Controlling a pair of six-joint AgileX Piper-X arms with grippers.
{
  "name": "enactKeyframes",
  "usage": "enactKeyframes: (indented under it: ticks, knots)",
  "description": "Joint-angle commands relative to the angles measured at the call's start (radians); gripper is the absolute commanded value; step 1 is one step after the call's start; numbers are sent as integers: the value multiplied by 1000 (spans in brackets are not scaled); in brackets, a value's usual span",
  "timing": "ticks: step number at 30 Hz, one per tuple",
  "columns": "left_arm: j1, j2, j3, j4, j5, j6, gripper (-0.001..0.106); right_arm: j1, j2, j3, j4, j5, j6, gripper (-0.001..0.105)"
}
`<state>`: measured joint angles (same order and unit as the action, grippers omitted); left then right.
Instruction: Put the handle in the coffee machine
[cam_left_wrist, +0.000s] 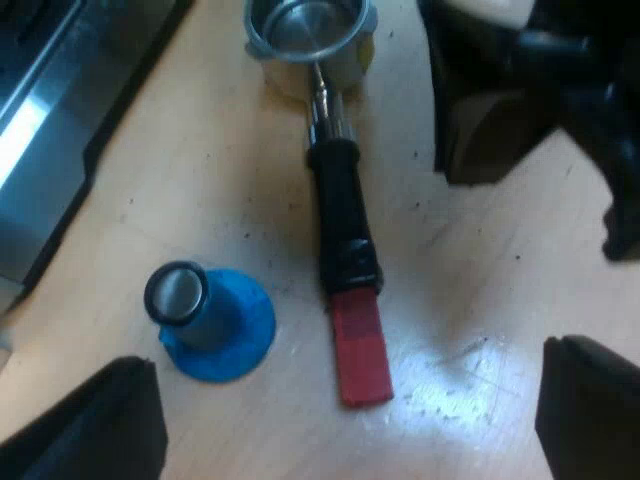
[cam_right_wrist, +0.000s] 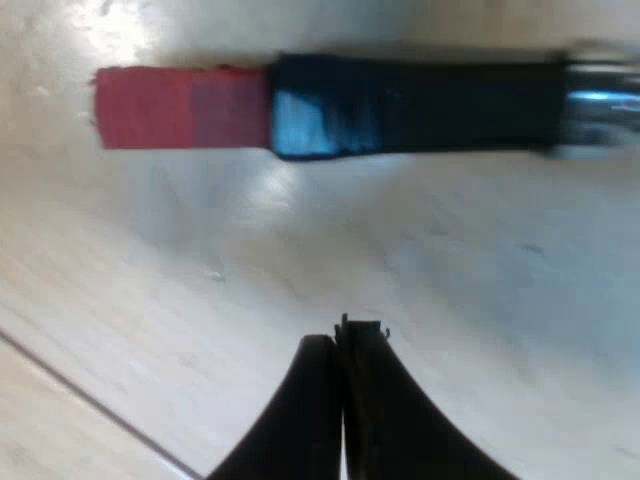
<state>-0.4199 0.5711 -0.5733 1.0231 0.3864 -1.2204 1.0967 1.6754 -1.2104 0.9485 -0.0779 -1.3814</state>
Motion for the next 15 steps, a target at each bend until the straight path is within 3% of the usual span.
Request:
enactKeyframes:
  ticks: [1, 4, 6, 8, 13, 15]
  knots:
    - [-35, -6, -6, -13, 13, -19, 77, -2, -78, -9, 53, 90, -15, 0]
    - [-52, -6, -6, -13, 13, -39, 77, -12, -110, -9, 70, 102, -25, 0]
    - [-54, -6, -6, -58, -17, -42, 80, -43, -134, -9, 75, 103, -31, 6]
    - [-54, -6, -6, -107, -20, -73, 83, -73, -138, -9, 72, 103, -41, 18]
    - [-54, 16, -6, -193, -13, -161, 83, -141, -137, -9, 59, 96, -114, 67]
    - [-54, 36, -6, -193, -10, -174, 83, -153, -137, -9, 51, 100, -119, 73]
